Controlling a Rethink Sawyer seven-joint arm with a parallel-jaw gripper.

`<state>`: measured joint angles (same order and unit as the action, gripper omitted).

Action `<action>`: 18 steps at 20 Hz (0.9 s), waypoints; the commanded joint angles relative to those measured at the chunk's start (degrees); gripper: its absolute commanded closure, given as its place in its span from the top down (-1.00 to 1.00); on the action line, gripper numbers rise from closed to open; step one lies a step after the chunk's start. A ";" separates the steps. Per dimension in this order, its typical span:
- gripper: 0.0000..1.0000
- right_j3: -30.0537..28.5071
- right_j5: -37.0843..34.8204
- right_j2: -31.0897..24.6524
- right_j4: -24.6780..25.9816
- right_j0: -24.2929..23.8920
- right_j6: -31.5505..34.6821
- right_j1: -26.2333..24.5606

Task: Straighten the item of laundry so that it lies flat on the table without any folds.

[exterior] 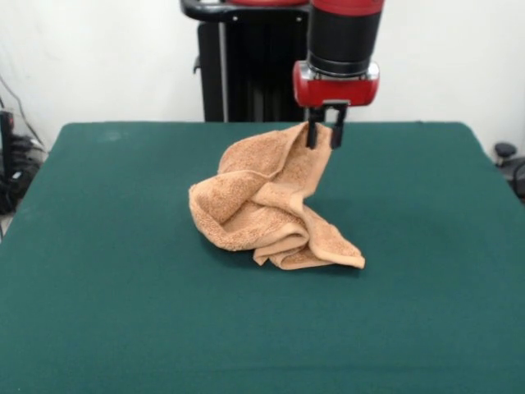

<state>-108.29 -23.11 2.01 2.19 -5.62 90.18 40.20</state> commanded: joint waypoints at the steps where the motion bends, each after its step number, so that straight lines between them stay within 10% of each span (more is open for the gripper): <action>1: 1.00 -3.11 4.64 -3.79 2.34 2.06 7.74 -2.75; 18: 1.00 -2.77 4.96 -3.71 1.50 3.89 8.80 -3.67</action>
<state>-108.29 -20.79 2.03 2.19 -4.82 90.18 39.88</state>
